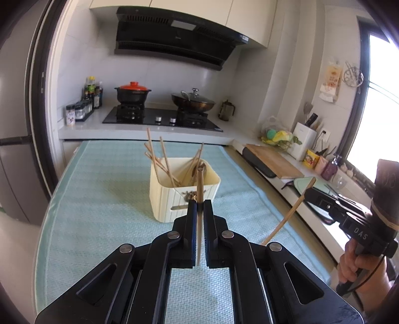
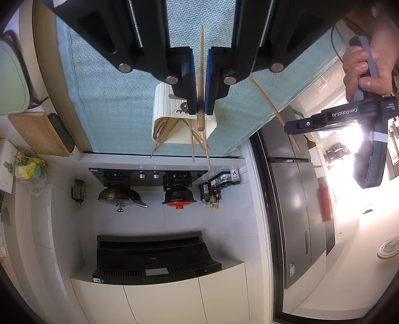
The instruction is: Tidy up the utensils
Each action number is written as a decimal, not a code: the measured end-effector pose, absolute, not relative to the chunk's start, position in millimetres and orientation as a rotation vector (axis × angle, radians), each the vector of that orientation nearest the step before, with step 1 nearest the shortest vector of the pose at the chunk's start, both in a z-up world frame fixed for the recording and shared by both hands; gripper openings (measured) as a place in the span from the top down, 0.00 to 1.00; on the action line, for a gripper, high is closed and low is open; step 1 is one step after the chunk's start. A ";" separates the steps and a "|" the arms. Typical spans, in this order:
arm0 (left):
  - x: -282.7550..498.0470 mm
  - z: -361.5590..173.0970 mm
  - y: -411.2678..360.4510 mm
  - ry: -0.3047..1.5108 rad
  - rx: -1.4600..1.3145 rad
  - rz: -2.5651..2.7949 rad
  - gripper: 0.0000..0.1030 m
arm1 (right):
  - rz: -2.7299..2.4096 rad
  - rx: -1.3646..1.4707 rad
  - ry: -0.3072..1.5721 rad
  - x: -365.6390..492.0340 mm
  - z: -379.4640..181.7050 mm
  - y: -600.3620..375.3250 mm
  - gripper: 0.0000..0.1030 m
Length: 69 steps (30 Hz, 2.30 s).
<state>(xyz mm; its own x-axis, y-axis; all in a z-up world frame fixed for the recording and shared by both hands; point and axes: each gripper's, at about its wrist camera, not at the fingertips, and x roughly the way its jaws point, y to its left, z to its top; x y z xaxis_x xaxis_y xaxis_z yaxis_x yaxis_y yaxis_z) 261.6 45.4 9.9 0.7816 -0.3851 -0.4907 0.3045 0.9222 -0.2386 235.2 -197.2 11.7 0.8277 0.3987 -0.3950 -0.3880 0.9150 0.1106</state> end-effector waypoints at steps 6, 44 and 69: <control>270.4 32.1 45.4 0.535 -0.142 -0.397 0.97 | 0.415 0.044 0.413 247.7 27.5 -201.9 0.94; 527.5 -28.8 11.8 0.756 -0.081 -0.260 0.84 | 0.445 0.066 0.699 548.9 -33.8 -137.2 0.93; 282.8 17.5 -5.6 0.514 -0.006 0.064 0.00 | 0.270 -0.028 0.255 302.5 66.5 -193.7 0.00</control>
